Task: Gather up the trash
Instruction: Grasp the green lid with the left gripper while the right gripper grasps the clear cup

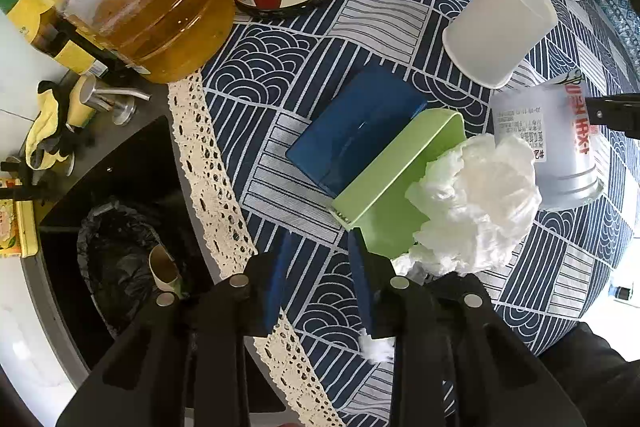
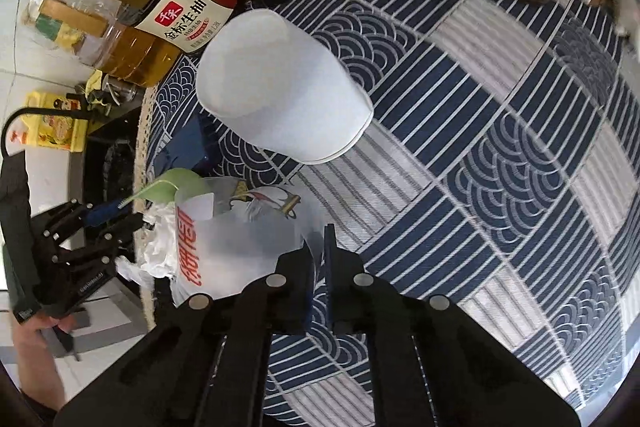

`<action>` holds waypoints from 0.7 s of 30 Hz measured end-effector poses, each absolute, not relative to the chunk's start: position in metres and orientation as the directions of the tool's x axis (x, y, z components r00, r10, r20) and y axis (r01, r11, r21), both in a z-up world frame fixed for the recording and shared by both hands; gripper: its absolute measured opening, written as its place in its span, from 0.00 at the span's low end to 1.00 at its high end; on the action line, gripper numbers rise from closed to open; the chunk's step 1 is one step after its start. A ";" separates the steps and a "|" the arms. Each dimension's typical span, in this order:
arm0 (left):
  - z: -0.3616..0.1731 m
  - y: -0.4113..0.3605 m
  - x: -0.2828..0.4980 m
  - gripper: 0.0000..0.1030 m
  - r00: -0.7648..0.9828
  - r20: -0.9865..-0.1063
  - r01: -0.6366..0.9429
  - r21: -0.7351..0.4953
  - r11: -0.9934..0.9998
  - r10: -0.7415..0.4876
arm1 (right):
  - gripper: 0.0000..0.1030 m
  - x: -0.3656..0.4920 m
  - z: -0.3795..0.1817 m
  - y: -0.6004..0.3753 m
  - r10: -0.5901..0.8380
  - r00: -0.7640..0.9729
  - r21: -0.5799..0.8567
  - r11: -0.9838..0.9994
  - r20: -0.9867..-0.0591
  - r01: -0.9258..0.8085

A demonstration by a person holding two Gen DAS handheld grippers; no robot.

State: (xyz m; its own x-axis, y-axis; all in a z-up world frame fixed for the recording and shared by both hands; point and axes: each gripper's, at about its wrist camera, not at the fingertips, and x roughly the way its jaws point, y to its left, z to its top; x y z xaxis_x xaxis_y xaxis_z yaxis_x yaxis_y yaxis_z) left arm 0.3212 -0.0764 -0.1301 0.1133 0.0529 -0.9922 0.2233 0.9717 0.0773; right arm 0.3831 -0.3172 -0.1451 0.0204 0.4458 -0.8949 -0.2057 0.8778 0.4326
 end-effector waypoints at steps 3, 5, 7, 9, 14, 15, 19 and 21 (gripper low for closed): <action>-0.129 -0.078 0.322 0.19 0.117 -0.992 0.237 0.070 0.969 0.043 | 0.03 0.378 -0.134 -0.317 0.417 0.069 0.393 0.890 -0.906 -0.230; -0.127 -0.081 0.323 0.18 0.119 -0.992 0.247 0.065 0.967 0.037 | 0.03 0.375 -0.129 -0.321 0.407 0.094 0.378 0.897 -0.908 -0.231; -0.126 -0.082 0.324 0.18 0.121 -0.992 0.252 0.062 0.966 0.032 | 0.03 0.373 -0.125 -0.325 0.400 0.114 0.368 0.902 -0.909 -0.227; -0.124 -0.086 0.325 0.18 0.123 -0.992 0.255 0.064 0.965 0.033 | 0.03 0.371 -0.121 -0.329 0.387 0.136 0.351 0.908 -0.912 -0.228; -0.119 -0.094 0.330 0.35 0.137 -0.990 0.274 0.072 0.959 0.036 | 0.03 0.366 -0.107 -0.334 0.351 0.198 0.305 0.924 -0.915 -0.228; -0.119 -0.097 0.331 0.38 0.140 -0.990 0.286 0.073 0.956 0.033 | 0.03 0.364 -0.103 -0.335 0.335 0.221 0.284 0.930 -0.916 -0.234; -0.118 -0.109 0.332 0.39 0.142 -0.990 0.320 0.063 0.945 0.018 | 0.03 0.358 -0.092 -0.339 0.317 0.255 0.261 0.938 -0.914 -0.229; -0.119 -0.114 0.333 0.39 0.139 -0.990 0.334 0.060 0.941 0.014 | 0.02 0.356 -0.088 -0.341 0.312 0.267 0.257 0.941 -0.912 -0.222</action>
State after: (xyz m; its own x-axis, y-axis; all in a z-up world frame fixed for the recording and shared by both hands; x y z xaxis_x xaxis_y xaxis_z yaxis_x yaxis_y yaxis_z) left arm 0.3328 -0.1139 -0.1191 0.1386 0.0138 -0.9903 0.3338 0.9407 0.0598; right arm 0.3564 -0.3409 -0.0876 0.2670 0.3119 -0.9119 -0.2218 0.9407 0.2568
